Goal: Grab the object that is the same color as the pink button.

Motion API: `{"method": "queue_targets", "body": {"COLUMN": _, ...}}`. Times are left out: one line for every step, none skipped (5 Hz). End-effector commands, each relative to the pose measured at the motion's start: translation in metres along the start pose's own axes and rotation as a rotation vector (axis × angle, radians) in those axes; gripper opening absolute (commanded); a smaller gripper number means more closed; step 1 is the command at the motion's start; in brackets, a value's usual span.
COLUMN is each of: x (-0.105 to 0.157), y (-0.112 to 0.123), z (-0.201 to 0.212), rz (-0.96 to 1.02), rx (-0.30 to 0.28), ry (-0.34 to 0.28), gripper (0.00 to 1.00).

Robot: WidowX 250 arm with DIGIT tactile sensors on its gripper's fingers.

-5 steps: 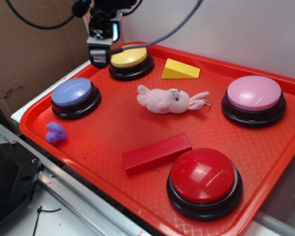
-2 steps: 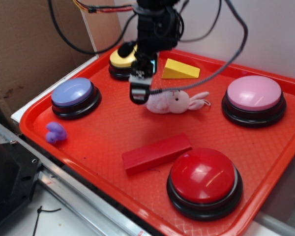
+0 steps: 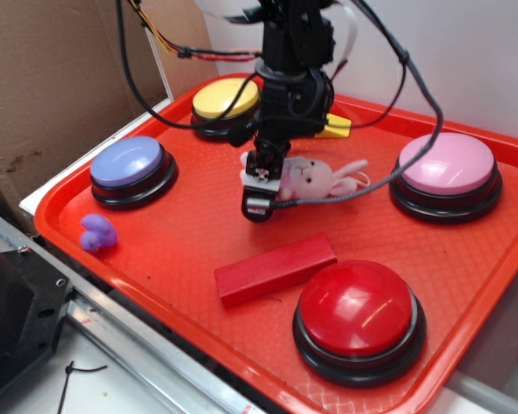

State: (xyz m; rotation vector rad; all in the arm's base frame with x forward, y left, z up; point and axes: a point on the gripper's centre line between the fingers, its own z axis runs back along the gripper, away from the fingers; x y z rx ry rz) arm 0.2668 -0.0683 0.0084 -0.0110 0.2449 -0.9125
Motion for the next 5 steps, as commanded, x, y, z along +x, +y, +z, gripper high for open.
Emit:
{"method": "queue_targets", "body": {"x": -0.011, "y": -0.025, "z": 0.012, "rz": 0.021, "rx": 0.023, "ry": -0.042, "gripper": 0.0}}
{"method": "queue_targets", "body": {"x": -0.042, "y": -0.037, "z": 0.053, "rz": 0.264, "rx": 0.073, "ry": -0.146, "gripper": 0.0}}
{"method": "queue_targets", "body": {"x": -0.097, "y": -0.067, "z": 0.088, "rz": 0.501, "rx": -0.001, "ry": -0.227, "gripper": 0.0}}
{"method": "queue_targets", "body": {"x": -0.138, "y": -0.096, "z": 0.123, "rz": 0.74, "rx": -0.037, "ry": -0.329, "gripper": 0.0}}
{"method": "queue_targets", "body": {"x": -0.135, "y": -0.113, "z": 0.171, "rz": 0.907, "rx": -0.026, "ry": -0.372, "gripper": 0.0}}
